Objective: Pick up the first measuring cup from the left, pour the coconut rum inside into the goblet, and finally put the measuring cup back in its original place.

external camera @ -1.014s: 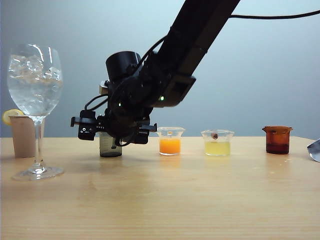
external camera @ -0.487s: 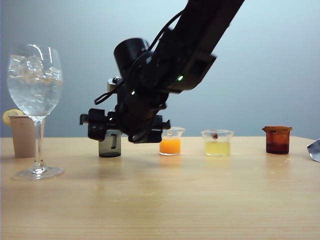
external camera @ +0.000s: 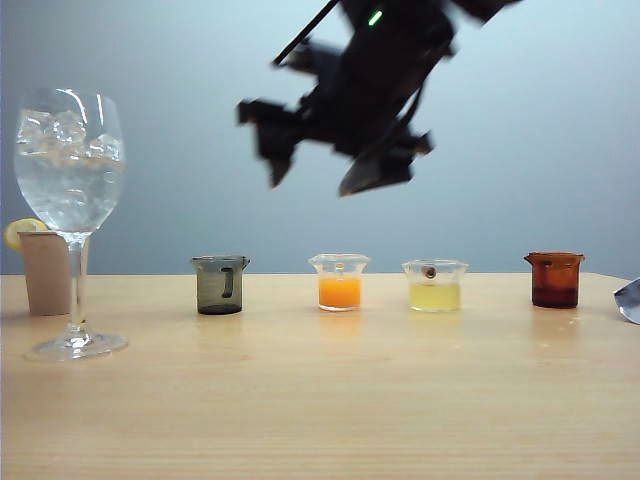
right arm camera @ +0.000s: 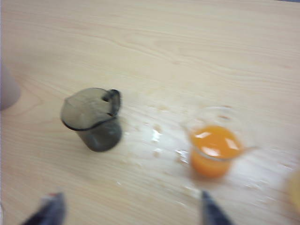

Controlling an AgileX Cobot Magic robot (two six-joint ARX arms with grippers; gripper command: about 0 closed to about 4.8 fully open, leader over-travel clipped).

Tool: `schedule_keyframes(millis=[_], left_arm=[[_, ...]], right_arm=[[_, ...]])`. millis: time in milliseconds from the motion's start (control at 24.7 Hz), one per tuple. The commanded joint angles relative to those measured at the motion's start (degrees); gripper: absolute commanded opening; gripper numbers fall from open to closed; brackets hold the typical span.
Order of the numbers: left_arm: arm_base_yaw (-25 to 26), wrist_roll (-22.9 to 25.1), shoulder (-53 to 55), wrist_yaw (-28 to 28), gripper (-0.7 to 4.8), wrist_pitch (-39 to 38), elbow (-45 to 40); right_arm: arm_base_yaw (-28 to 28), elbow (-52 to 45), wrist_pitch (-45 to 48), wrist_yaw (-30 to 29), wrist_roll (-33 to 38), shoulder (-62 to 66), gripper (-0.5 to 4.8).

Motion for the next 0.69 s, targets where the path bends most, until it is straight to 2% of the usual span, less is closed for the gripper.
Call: schedule_keyframes(millis=[41, 81, 162, 203, 243, 284, 446, 689], left_arm=[[0.1, 0.0, -0.1, -0.1, -0.04, 0.4, 0.2], [0.1, 0.0, -0.1, -0.1, -0.04, 0.4, 0.2], [0.1, 0.0, -0.1, -0.1, -0.04, 0.4, 0.2], [0.1, 0.0, -0.1, -0.1, -0.04, 0.4, 0.2], [0.1, 0.0, -0.1, -0.1, -0.04, 0.4, 0.2], [0.1, 0.0, -0.1, -0.1, -0.04, 0.4, 0.2], [0.1, 0.0, -0.1, -0.1, -0.04, 0.4, 0.2], [0.1, 0.0, -0.1, -0.1, -0.04, 0.4, 0.2]], right_arm=[[-1.2, -0.1, -3.2, -1.4, -1.5, -6.5, 3.32], [-1.5, -0.1, -4.0, -1.4, -2.5, -8.2, 3.19], [-1.9, -0.1, -6.4, -1.6, -4.5, -12.0, 2.38], [-1.9, -0.1, -8.9, -1.6, -5.9, -14.8, 1.43], [-1.9, -0.1, -12.3, -1.6, -7.0, -17.8, 0.19], [-1.9, -0.1, -14.2, -1.7, -7.8, -19.5, -0.1], [-2.0, -0.1, -19.9, -1.9, -8.1, -24.6, -0.08], [-4.2, -0.2, -28.5, -6.0, -9.7, -34.0, -0.08]])
